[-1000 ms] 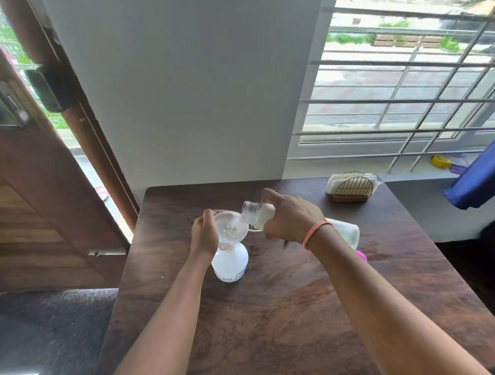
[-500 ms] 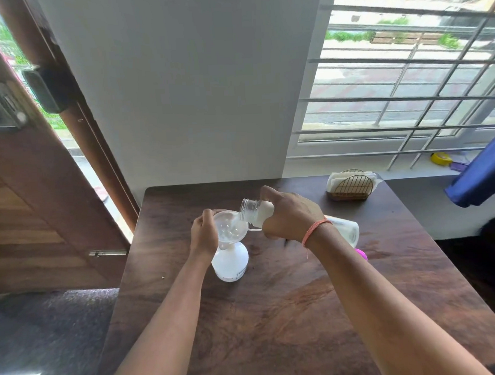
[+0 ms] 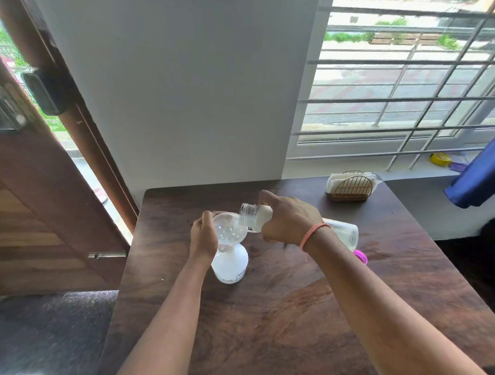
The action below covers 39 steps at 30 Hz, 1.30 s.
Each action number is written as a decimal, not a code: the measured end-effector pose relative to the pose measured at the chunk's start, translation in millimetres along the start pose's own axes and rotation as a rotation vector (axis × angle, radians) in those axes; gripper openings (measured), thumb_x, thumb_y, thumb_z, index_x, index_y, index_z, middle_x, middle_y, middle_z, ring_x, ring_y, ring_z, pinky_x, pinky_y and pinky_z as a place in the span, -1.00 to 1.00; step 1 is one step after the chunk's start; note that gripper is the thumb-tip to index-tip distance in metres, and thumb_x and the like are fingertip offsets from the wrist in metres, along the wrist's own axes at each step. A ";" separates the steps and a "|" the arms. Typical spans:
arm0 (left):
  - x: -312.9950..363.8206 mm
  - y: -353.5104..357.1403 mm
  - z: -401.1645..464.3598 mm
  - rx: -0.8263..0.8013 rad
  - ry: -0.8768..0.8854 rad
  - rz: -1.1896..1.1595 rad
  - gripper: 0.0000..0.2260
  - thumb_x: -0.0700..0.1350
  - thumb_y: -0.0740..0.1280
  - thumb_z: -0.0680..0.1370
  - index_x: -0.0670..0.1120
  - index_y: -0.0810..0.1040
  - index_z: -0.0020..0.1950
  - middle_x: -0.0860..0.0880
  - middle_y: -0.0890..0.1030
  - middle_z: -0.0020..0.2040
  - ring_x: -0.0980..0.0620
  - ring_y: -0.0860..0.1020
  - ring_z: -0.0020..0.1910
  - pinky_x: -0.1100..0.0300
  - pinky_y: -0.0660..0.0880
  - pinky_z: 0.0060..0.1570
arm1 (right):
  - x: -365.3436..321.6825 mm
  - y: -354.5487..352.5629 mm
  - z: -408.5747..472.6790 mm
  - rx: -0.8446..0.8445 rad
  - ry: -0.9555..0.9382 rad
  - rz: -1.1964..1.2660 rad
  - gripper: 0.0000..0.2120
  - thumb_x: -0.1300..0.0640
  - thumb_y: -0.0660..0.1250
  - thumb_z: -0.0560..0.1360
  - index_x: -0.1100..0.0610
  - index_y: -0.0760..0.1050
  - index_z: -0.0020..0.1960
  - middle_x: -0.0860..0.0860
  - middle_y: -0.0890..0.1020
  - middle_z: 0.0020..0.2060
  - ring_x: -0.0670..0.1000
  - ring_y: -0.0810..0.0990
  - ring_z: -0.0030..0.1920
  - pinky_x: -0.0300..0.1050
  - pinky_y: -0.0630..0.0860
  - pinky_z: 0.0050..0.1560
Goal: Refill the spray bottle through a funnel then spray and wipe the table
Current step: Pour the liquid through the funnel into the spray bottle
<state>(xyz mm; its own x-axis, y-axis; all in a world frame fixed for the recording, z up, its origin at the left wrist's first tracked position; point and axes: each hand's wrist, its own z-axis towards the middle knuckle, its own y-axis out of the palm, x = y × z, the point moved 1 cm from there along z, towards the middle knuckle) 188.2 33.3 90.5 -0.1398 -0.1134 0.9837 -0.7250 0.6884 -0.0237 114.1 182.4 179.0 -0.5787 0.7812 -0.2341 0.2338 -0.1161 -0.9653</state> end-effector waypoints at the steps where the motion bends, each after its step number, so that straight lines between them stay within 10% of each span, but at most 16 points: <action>1: -0.3 -0.3 0.3 -0.001 -0.003 -0.005 -0.60 -0.17 0.04 0.60 -0.01 0.62 -0.24 0.03 0.63 -0.25 0.07 0.56 -0.23 0.14 0.50 -0.19 | -0.2 -0.4 -0.1 -0.002 0.000 0.001 -0.65 0.07 0.28 0.29 -0.11 0.28 0.04 0.03 0.60 -0.07 0.13 0.50 -0.09 -0.11 0.39 -0.21; 39: -0.4 -0.5 5.7 0.032 -0.074 -0.091 -0.62 -0.15 0.03 0.60 -0.13 0.63 -0.13 -0.05 0.61 -0.22 0.01 0.55 -0.22 0.20 0.45 -0.33 | 6.3 -0.8 3.1 -0.048 0.048 0.303 -0.54 0.17 0.37 0.20 -0.13 0.29 0.00 -0.11 0.48 -0.29 0.09 0.51 -0.20 -0.14 0.41 -0.29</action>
<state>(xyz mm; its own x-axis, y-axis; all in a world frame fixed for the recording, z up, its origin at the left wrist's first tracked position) 184.8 28.9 89.1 -0.1208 -0.2277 0.9662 -0.7579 0.6497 0.0584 107.8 185.4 177.9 -0.4397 0.7435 -0.5039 0.4276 -0.3201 -0.8454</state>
